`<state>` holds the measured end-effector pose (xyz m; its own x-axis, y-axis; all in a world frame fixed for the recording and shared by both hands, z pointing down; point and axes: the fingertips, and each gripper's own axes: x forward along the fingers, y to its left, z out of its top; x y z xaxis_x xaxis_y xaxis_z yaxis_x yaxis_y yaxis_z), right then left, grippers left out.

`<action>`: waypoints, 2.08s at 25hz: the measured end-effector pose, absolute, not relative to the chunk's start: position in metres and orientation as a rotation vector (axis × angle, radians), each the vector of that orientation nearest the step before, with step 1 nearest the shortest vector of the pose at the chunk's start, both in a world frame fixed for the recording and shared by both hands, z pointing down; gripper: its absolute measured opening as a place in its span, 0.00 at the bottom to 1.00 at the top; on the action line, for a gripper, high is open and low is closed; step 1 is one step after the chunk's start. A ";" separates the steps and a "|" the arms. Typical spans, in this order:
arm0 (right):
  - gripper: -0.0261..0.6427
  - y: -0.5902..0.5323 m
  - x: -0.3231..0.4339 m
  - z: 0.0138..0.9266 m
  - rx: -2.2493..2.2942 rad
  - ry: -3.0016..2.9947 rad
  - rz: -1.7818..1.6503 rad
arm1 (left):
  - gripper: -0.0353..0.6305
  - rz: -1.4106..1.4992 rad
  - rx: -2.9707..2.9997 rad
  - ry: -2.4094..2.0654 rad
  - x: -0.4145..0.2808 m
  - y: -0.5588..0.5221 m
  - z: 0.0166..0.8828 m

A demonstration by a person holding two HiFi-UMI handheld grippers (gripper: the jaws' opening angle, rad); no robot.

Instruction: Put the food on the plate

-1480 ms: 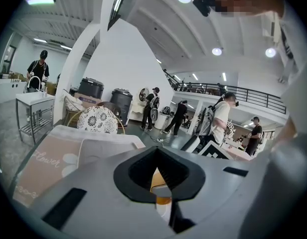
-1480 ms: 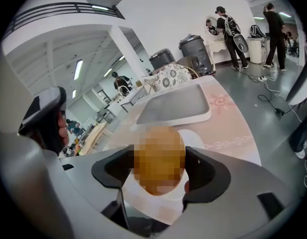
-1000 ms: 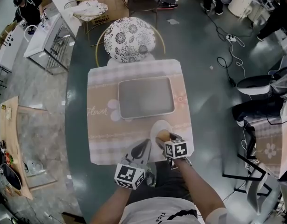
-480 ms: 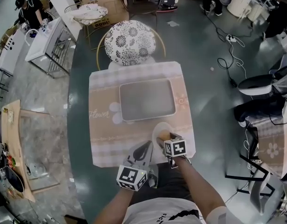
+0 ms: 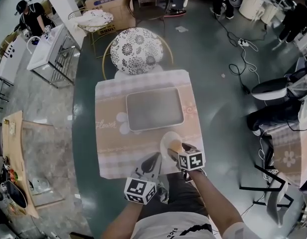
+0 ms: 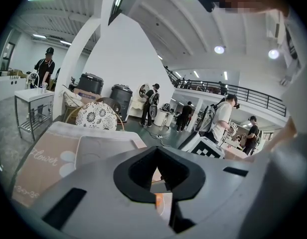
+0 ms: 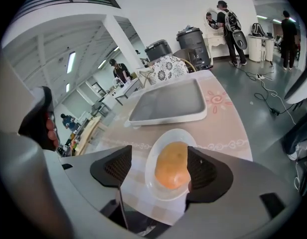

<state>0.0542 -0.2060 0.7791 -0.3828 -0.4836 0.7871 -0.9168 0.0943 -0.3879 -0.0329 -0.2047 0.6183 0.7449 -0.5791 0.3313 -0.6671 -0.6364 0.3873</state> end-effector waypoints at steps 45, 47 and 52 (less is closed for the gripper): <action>0.06 -0.168 0.011 0.424 1.602 -2.650 0.615 | 0.06 0.003 2.640 -0.985 -0.046 -0.172 0.403; 0.06 -0.167 0.013 0.423 1.607 -2.645 0.612 | 0.06 -0.004 2.645 -0.991 -0.047 -0.172 0.400; 0.06 -0.166 0.012 0.424 1.617 -2.636 0.612 | 0.06 0.001 2.650 -0.994 -0.048 -0.171 0.401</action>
